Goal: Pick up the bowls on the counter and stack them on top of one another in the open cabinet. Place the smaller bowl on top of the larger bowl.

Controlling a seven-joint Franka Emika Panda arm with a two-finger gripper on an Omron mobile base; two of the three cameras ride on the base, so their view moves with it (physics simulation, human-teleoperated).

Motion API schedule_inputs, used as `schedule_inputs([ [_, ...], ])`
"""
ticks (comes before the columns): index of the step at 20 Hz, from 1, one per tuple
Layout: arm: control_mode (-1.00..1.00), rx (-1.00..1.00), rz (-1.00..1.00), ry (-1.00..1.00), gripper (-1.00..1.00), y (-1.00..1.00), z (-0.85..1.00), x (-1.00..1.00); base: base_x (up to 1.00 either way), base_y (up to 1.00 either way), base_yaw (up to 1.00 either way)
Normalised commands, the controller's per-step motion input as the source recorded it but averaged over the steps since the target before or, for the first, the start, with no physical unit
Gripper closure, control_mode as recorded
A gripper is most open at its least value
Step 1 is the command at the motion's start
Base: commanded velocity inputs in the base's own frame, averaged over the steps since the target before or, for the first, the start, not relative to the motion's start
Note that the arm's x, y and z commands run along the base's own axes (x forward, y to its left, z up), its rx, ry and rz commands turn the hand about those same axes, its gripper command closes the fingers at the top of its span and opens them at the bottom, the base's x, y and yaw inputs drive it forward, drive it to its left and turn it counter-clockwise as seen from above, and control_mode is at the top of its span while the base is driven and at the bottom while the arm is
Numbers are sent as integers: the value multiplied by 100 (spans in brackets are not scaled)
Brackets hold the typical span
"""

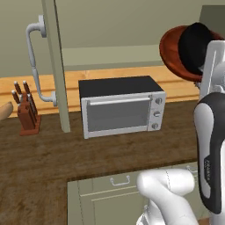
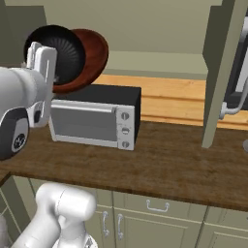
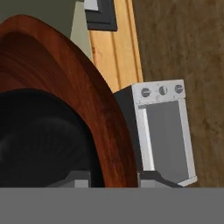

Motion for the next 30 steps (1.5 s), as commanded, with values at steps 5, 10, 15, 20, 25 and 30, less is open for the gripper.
schedule_inputs([
  [5,-100,17,0,-2,100,0,0,84,0,0,0],
  [10,-100,9,0,0,100,0,0,85,0,0,0],
  [15,-100,0,0,12,100,10,0,99,0,0,0],
  [20,-100,0,1,7,100,0,-9,93,0,0,0],
  [25,-100,0,1,-4,100,0,-14,74,0,0,0],
  [30,-100,0,0,0,100,0,-9,85,0,0,0],
])
